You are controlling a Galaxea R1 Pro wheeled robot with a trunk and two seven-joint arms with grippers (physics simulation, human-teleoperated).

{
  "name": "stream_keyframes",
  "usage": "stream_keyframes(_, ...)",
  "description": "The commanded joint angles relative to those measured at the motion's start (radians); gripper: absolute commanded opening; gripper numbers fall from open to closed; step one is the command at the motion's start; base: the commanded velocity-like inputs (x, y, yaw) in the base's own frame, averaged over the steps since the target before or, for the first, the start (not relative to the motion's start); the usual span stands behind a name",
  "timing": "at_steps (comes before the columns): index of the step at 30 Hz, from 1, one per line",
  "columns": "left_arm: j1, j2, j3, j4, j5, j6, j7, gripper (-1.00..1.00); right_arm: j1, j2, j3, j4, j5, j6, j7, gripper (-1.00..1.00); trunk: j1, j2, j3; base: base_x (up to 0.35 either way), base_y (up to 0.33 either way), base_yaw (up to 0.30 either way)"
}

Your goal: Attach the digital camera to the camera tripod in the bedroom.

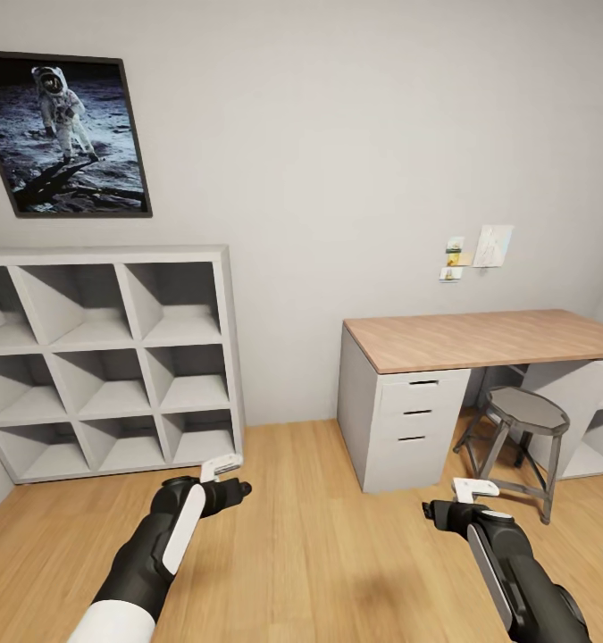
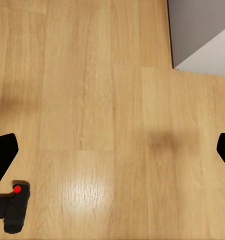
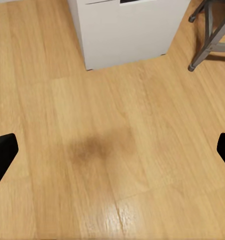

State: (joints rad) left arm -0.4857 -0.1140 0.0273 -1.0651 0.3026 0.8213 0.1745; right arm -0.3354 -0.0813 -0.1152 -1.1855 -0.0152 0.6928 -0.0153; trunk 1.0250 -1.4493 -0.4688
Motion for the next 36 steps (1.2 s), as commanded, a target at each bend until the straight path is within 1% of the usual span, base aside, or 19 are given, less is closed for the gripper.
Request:
stream_keyframes(1, -0.001, -0.001, 0.002, -0.001, 0.011, 0.004, 0.008, 1.0, -0.001, 0.0, 0.0, -0.001, -0.002, 0.005, -0.002, 1.0, 0.0, -0.001, -0.001, 0.0, 0.0, 0.0)
stream_keyframes(3, -0.001, -0.002, 0.002, -0.002, 0.01, 0.004, 0.007, 1.0, -0.001, 0.0, 0.0, -0.001, -0.002, 0.005, -0.002, 1.0, 0.0, -0.001, -0.001, 0.0, 0.0, 0.0)
stream_keyframes(16, -0.001, -0.001, 0.002, -0.011, 0.01, 0.004, 0.007, 1.0, -0.001, 0.0, 0.0, -0.002, -0.002, 0.008, -0.002, 1.0, 0.05, -0.092, -0.042, 0.0, 0.0, 0.0)
stream_keyframes(24, -0.001, 0.003, 0.0, -0.052, 0.01, 0.004, 0.007, 1.0, -0.001, -0.001, 0.0, -0.002, -0.003, 0.009, -0.001, 1.0, 0.08, -0.148, -0.067, 0.0, 0.0, 0.0)
stream_keyframes(36, -0.001, 0.004, 0.0, -0.059, 0.012, 0.004, 0.007, 1.0, -0.001, -0.002, -0.003, -0.014, -0.001, 0.008, 0.004, 1.0, 0.126, -0.232, -0.105, 0.0, 0.0, 0.0)
